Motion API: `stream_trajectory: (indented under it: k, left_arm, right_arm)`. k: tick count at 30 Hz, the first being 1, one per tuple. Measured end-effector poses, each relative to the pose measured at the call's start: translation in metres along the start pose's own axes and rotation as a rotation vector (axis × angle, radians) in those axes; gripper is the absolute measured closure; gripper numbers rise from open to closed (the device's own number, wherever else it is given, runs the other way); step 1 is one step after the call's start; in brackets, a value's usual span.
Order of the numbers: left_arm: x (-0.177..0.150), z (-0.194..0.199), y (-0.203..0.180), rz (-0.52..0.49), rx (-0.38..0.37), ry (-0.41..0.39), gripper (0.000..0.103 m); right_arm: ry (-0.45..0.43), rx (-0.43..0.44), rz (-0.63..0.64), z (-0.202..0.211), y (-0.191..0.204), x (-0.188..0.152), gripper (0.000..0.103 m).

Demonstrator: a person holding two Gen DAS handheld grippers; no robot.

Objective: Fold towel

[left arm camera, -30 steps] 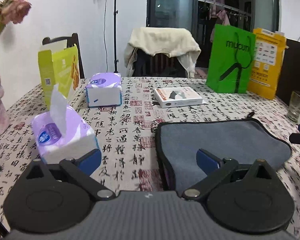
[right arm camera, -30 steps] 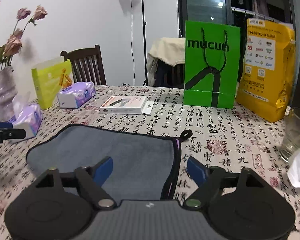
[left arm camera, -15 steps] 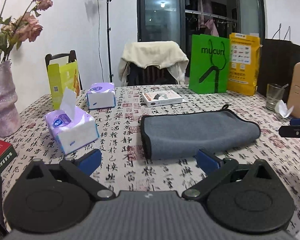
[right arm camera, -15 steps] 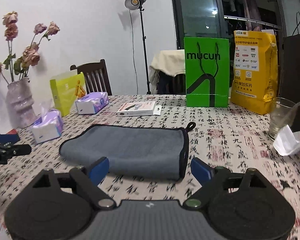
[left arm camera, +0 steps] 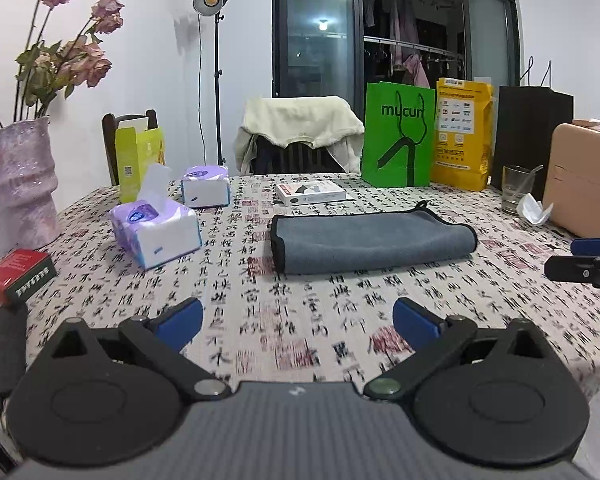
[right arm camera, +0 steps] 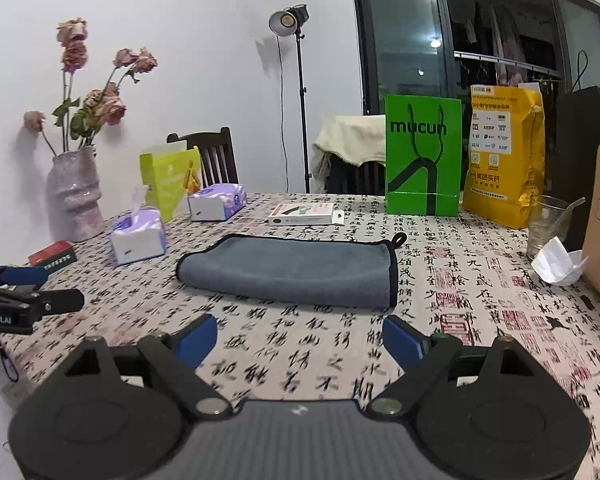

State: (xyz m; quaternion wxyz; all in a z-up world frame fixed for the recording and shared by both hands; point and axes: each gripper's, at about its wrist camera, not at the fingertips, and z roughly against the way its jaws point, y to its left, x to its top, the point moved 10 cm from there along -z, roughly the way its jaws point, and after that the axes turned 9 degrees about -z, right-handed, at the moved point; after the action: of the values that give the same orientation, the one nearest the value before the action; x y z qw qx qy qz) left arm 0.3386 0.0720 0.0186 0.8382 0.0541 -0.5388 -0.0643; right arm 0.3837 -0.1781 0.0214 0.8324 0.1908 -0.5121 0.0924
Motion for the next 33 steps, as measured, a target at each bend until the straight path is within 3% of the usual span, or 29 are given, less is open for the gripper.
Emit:
stream_trajectory:
  k: [6, 9, 18, 21, 27, 33]
  left_arm:
    - [-0.019, 0.039, -0.012, -0.004, 0.003, -0.023, 0.0]
    - [-0.03, 0.057, -0.021, -0.01, 0.0, -0.033, 0.0]
    - [-0.051, 0.105, -0.045, -0.034, -0.007, -0.073, 0.0]
    - [-0.055, 0.117, -0.054, -0.041, -0.05, -0.083, 0.0]
    - [-0.063, 0.138, -0.07, -0.052, -0.038, -0.1, 0.0]
    - [-0.069, 0.162, -0.085, -0.094, -0.032, -0.128, 0.0]
  right_arm:
    - [-0.027, 0.008, 0.011, 0.035, 0.011, -0.018, 0.012]
    - [-0.039, 0.011, 0.025, 0.054, 0.017, -0.03, 0.004]
    - [-0.061, 0.012, 0.022, 0.107, 0.027, -0.062, 0.003]
    - [-0.069, 0.025, 0.018, 0.124, 0.03, -0.072, 0.002]
    - [-0.103, -0.012, 0.058, 0.148, 0.035, -0.086, 0.0]
    - [-0.107, 0.007, 0.067, 0.17, 0.047, -0.104, 0.0]
